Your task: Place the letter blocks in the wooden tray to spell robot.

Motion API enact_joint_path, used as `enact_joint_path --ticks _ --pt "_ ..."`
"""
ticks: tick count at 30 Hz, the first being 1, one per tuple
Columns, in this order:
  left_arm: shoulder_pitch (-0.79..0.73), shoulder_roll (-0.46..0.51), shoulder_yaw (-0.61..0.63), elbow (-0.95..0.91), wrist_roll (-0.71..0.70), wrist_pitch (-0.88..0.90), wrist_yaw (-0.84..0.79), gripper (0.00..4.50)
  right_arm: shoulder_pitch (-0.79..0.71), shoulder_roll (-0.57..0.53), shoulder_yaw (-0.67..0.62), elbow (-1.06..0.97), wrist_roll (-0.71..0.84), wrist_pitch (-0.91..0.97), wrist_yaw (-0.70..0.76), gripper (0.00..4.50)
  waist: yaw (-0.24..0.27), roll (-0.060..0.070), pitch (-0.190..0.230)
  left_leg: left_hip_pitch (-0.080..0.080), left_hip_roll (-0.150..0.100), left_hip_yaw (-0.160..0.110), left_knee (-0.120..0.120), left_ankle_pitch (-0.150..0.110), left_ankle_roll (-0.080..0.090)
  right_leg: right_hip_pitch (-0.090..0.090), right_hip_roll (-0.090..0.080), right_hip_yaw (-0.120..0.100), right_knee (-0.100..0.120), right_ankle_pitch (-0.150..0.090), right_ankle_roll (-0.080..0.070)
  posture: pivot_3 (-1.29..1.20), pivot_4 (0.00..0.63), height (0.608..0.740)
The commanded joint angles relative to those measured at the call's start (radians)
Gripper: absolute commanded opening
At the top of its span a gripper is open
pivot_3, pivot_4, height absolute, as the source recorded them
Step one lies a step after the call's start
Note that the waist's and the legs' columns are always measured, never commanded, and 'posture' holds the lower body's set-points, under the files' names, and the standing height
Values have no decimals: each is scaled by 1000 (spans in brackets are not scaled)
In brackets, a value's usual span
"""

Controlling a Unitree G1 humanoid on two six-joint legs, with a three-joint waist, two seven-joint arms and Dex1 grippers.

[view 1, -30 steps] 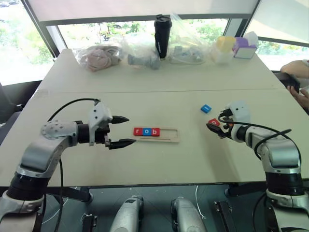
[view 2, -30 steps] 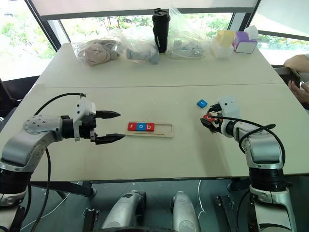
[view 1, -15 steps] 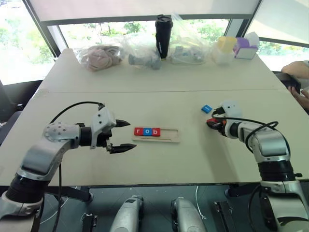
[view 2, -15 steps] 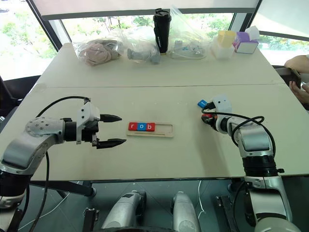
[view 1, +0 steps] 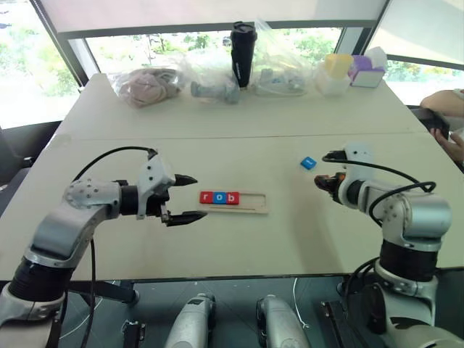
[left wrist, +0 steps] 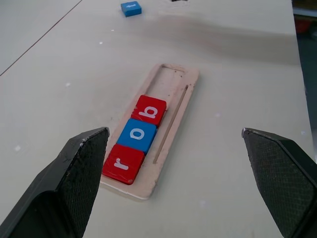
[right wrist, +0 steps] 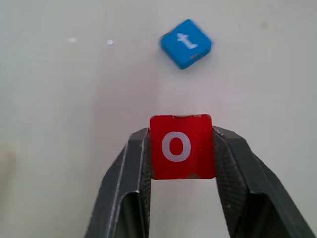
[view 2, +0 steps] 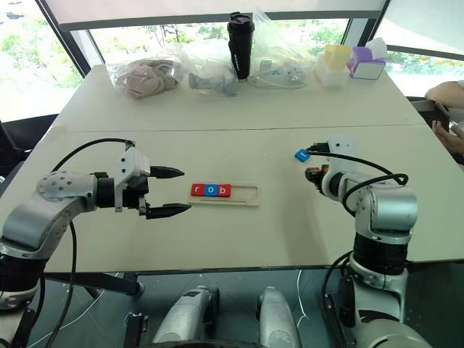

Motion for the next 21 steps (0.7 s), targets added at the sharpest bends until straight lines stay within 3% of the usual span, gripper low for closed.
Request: enact_joint_path --ticks 1,5,13,19,21 --pt "-17 0 4 -7 2 -18 -10 4500 50 176 -23 -168 -16 25 -108 1157 1 0 0 0 0 0 0 0 0 0 0 0 0 0 0 0 150 740" --pt "-13 1 3 4 5 -25 -17 4500 148 292 13 -266 -8 25 -178 1157 2 0 0 0 0 0 -1 0 0 -1 0 0 -1 0 0 0 150 740" --pt "-16 -2 -1 21 11 -34 -29 4500 195 258 59 -289 55 25 -221 1157 -4 0 0 0 0 0 -3 -2 -3 -1 -1 0 -1 0 -1 0 150 740" --pt "0 -1 8 11 12 -32 -25 4500 207 271 71 -286 94 25 -257 4227 -3 0 0 0 0 0 -6 0 -1 -2 -1 0 -2 0 -1 0 150 740" --pt "0 -1 9 13 14 -31 -25 4500 185 205 64 -271 132 25 -217 4414 -3 0 0 0 0 0 -5 0 -1 -2 -1 0 -2 0 -1 0 150 740"
